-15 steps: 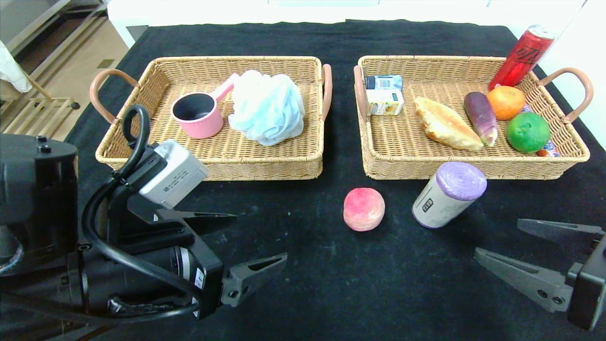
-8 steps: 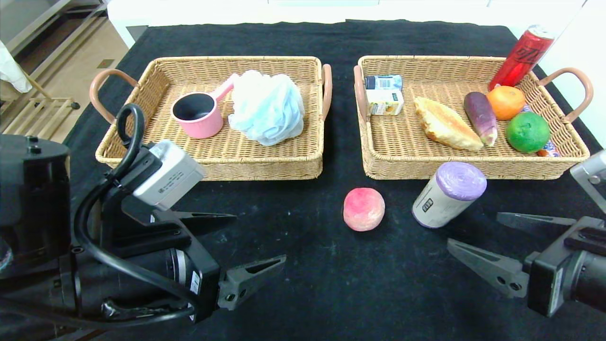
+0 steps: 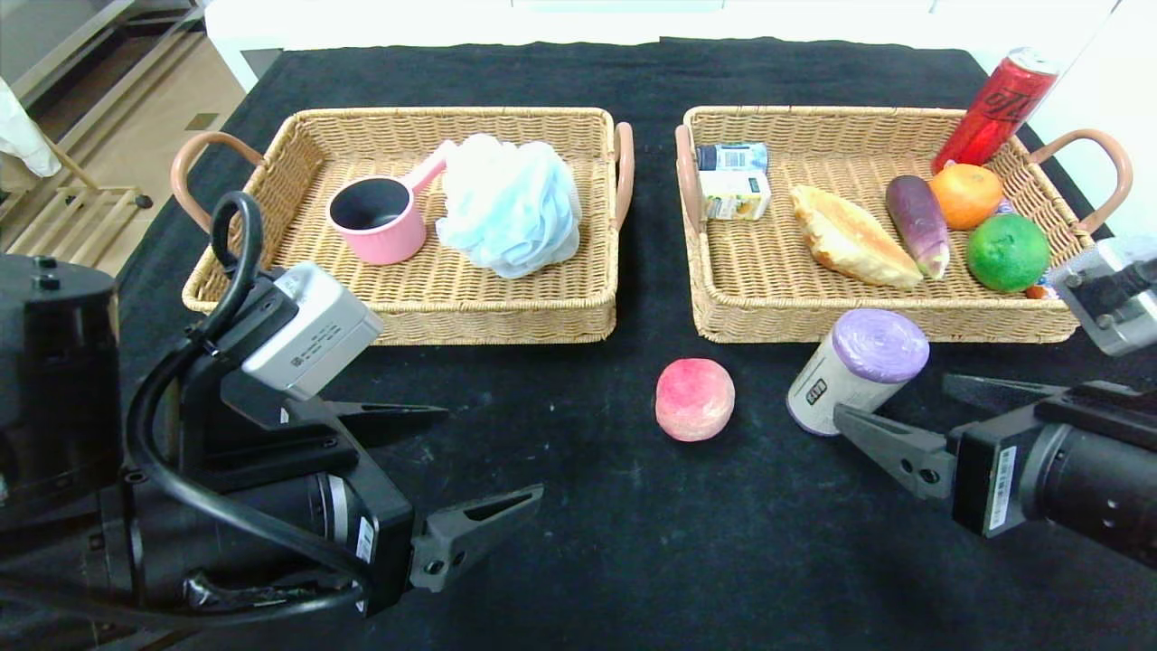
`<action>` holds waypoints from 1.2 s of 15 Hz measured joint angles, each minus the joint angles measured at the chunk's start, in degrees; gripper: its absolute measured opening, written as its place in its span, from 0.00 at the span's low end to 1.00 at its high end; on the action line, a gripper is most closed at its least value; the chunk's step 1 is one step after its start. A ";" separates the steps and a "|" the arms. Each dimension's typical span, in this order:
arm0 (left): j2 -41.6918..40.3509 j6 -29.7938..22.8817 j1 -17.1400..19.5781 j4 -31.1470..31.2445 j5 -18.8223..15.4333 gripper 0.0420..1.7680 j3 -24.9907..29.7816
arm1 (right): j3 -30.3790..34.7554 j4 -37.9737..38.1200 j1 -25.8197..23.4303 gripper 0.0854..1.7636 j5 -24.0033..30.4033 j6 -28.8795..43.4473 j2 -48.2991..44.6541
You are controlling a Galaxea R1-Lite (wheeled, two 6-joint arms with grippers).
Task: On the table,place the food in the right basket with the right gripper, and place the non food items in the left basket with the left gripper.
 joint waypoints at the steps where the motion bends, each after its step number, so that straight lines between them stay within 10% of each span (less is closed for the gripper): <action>1: 0.00 0.00 0.00 0.01 0.00 0.97 0.00 | -0.22 -0.05 0.05 0.97 -0.04 0.66 0.52; 18: 0.04 0.00 0.00 -0.07 0.02 0.97 0.10 | -3.04 -2.56 -3.21 0.97 -0.67 3.28 8.02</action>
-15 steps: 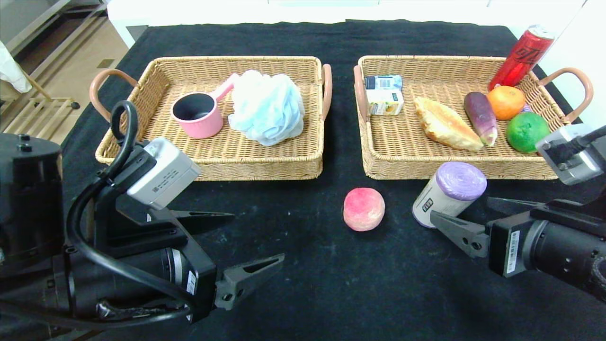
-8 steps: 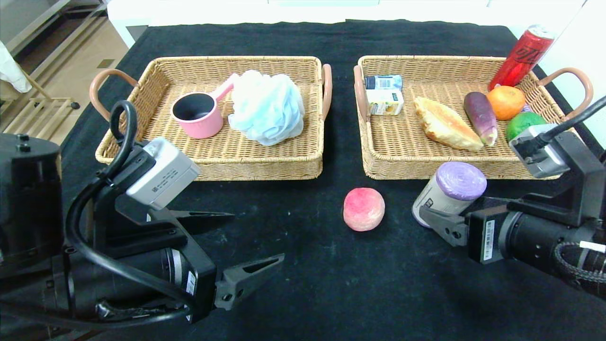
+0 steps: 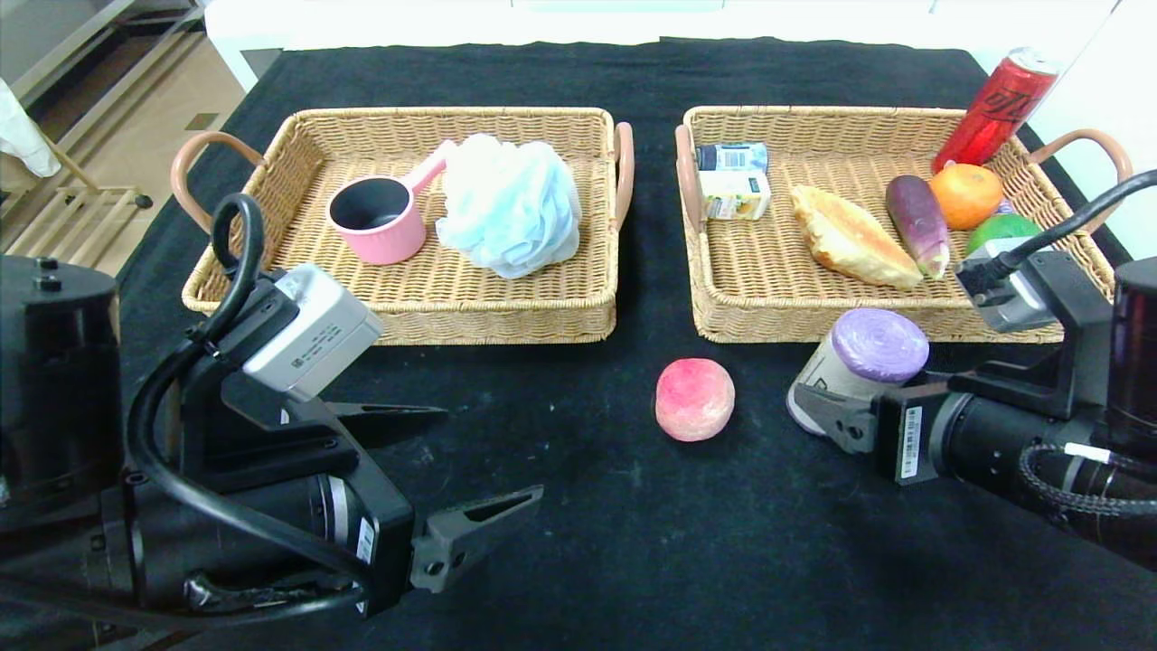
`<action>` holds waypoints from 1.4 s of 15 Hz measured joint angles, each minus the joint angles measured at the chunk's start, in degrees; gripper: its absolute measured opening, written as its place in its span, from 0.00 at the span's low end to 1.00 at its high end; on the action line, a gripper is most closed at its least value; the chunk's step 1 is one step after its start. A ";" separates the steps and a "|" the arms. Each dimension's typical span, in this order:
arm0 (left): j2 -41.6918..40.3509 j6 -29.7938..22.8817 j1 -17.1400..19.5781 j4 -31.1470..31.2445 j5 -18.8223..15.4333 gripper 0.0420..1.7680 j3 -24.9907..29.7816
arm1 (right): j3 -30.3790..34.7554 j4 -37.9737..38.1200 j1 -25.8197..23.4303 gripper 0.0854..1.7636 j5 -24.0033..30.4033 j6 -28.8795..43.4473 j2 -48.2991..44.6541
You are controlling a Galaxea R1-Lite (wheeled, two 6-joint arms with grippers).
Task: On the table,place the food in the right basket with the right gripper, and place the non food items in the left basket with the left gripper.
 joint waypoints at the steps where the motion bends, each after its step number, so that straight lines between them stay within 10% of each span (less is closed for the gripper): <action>1: 0.05 0.00 0.00 0.05 0.00 0.97 0.01 | 0.00 -0.09 -0.02 0.97 -0.22 -0.01 0.02; 5: 0.29 0.00 0.00 -0.06 0.02 0.97 0.23 | 0.00 -0.28 -0.30 0.97 -1.21 0.11 0.28; 12: 0.27 0.04 0.00 -0.17 -0.20 0.97 0.54 | 0.15 -0.77 -0.85 0.47 -1.05 0.16 0.52; 21: 0.33 0.09 0.00 -0.26 -0.20 0.97 0.65 | 0.50 -0.83 -0.93 0.37 -0.99 0.18 0.44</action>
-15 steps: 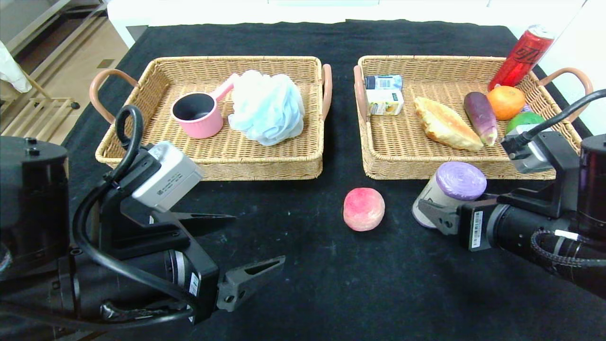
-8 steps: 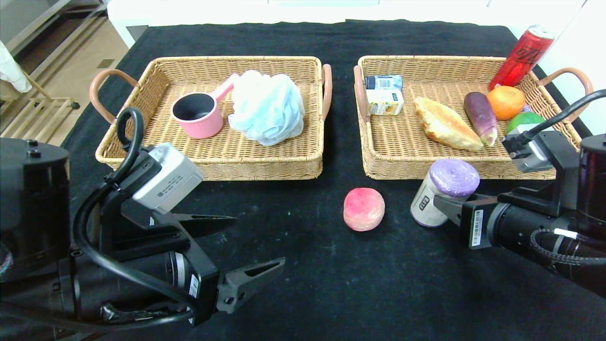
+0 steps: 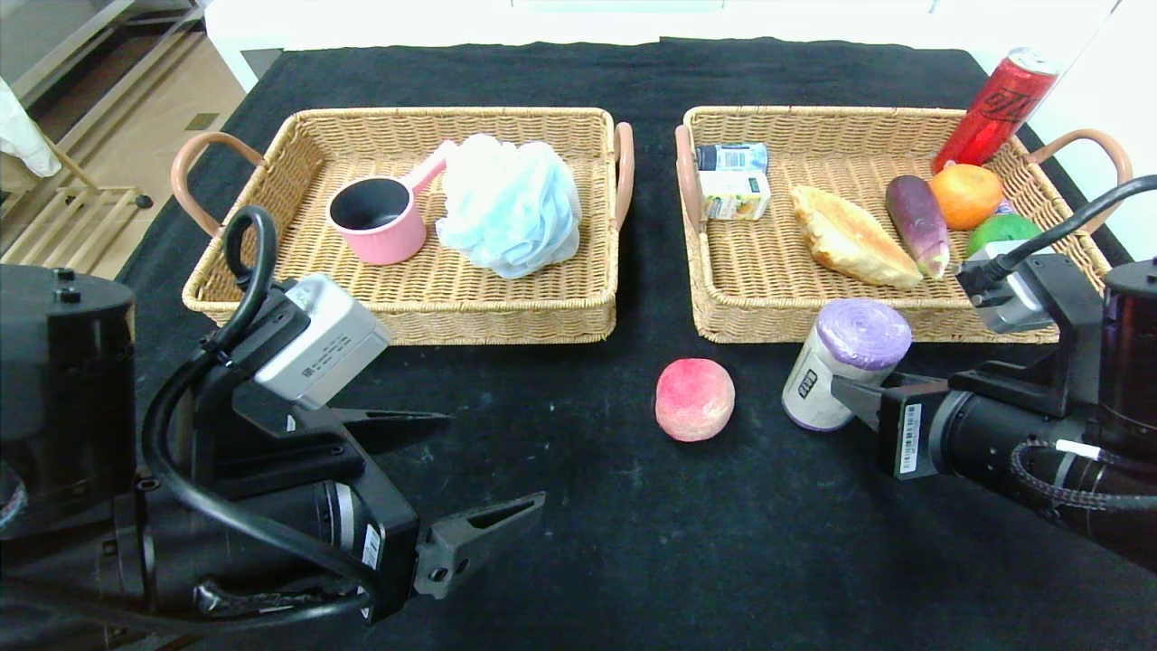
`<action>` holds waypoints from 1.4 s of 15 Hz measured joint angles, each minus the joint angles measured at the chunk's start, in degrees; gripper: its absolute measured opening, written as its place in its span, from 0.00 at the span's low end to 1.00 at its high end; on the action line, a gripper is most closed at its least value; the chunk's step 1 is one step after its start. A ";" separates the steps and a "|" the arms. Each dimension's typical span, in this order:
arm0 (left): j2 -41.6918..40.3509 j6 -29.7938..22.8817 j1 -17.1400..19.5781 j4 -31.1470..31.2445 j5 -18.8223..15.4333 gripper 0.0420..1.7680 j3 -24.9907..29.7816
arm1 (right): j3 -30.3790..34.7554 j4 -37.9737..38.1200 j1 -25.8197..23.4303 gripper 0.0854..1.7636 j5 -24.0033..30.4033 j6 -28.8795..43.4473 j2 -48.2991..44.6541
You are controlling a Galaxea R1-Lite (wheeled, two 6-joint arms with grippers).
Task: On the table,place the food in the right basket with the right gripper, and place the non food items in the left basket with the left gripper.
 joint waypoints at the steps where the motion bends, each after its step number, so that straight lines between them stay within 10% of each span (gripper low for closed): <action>1: 0.02 -0.02 0.00 0.00 0.01 0.97 0.02 | 0.06 0.09 0.07 0.30 0.13 0.00 -0.38; 2: 0.05 0.00 0.00 0.00 0.01 0.97 0.02 | 0.11 0.24 0.24 0.01 0.22 -0.02 -0.88; 8: 0.35 -0.07 0.00 0.09 0.00 0.97 0.16 | 1.55 3.80 1.93 0.02 0.24 -0.13 -4.84; 14: 0.61 0.00 0.00 0.00 -0.05 0.97 0.30 | 1.35 6.86 2.86 0.51 0.22 -0.11 -7.39; 21: 0.60 0.33 0.00 0.00 0.00 0.97 0.33 | -7.63 22.37 2.95 0.78 -0.09 1.61 -7.91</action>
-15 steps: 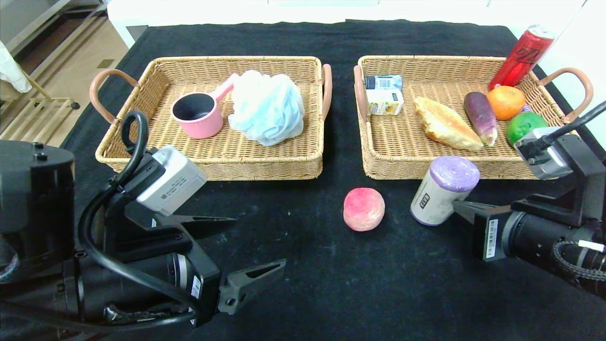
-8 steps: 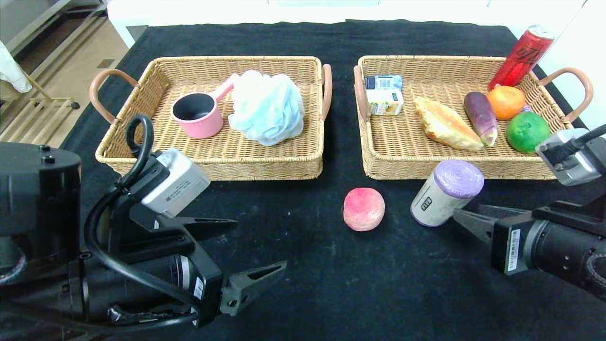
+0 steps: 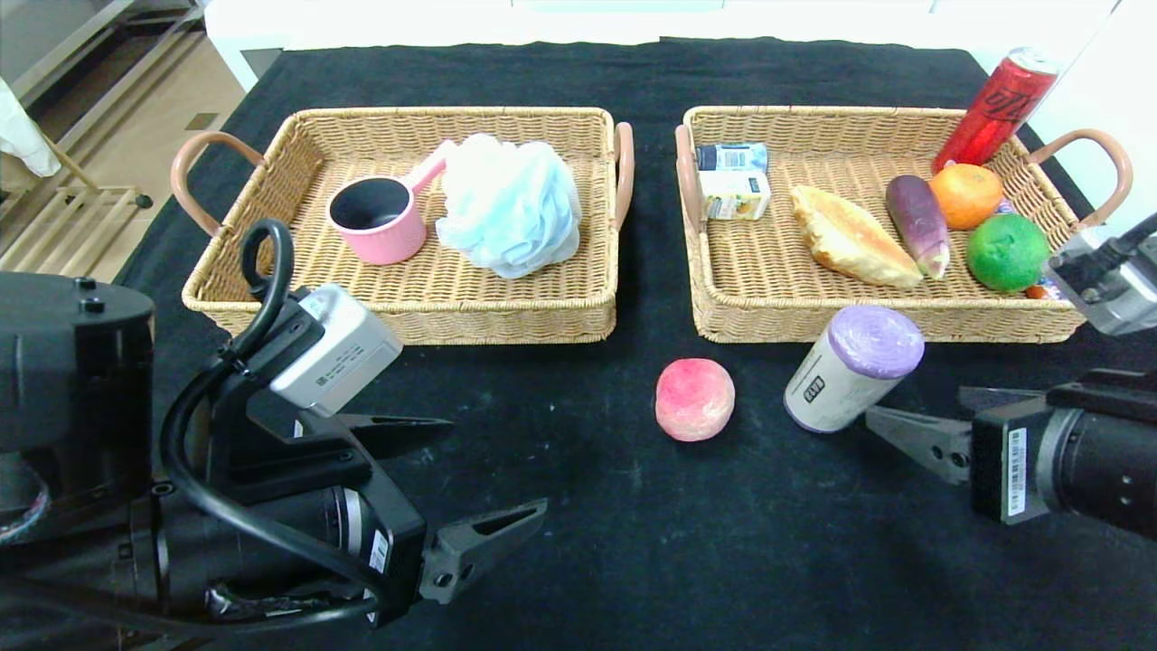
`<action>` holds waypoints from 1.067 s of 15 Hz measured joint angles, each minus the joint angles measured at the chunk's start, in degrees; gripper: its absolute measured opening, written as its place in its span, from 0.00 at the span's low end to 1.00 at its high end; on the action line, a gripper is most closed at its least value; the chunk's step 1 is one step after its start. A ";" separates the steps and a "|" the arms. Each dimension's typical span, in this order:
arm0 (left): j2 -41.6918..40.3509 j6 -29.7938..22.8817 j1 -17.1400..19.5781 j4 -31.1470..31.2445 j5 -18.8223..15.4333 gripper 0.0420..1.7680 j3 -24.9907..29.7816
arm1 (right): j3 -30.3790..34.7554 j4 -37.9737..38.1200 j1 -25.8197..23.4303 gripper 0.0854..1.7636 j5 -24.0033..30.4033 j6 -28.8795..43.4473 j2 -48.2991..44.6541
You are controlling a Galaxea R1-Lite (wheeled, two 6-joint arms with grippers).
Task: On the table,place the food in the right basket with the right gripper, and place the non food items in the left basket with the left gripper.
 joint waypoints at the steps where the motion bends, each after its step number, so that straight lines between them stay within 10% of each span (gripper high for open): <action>1: 0.01 0.00 0.00 0.00 0.00 0.97 0.00 | -3.18 3.63 0.00 0.80 0.00 1.01 0.26; 8: 0.10 0.00 0.00 -0.05 0.00 0.97 0.07 | -24.28 18.97 -0.54 0.90 0.12 5.18 9.37; 16: 0.10 0.02 0.00 -0.05 0.00 0.97 0.11 | -30.24 19.98 -3.50 0.94 -2.08 5.95 17.26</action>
